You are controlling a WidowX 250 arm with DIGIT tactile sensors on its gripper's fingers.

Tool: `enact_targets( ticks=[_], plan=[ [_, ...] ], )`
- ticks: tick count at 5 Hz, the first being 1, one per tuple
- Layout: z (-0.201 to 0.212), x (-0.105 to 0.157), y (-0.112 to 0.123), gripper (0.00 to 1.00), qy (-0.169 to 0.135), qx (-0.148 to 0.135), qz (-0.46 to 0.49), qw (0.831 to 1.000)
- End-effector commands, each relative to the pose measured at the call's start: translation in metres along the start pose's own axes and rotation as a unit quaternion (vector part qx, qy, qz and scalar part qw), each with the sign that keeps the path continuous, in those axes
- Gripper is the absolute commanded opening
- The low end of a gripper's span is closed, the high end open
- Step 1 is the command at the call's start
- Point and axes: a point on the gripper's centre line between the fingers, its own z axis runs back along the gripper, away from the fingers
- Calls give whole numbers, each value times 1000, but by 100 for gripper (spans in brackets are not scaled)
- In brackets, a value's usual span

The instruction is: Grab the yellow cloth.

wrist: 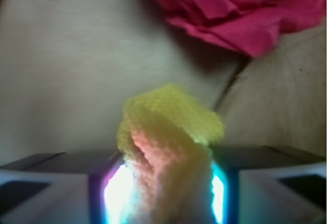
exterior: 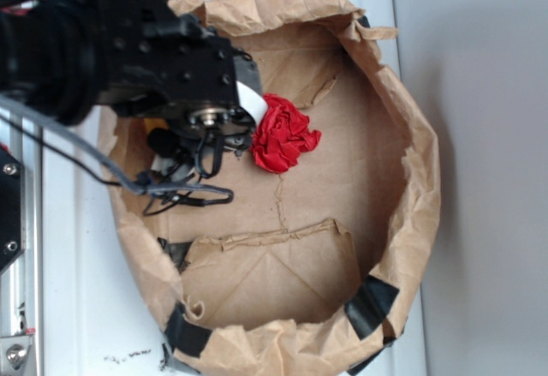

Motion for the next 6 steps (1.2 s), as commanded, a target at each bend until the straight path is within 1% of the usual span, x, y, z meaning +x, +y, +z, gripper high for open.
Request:
enact_targets(
  ticks=[1,2,3,4,5,6],
  plan=[
    [67,6,-14,0,-43,-24,13,999],
    [79,24,-5,0,-49,-37,9,998],
    [80,30,-2,0,-51,-38,12,998],
    [83,43,-2,0,-83,-34,120,989],
    [87,44,-7,0,-117,-14,192,974],
    [86,30,-17,100,-136,48,201,969]
  ],
)
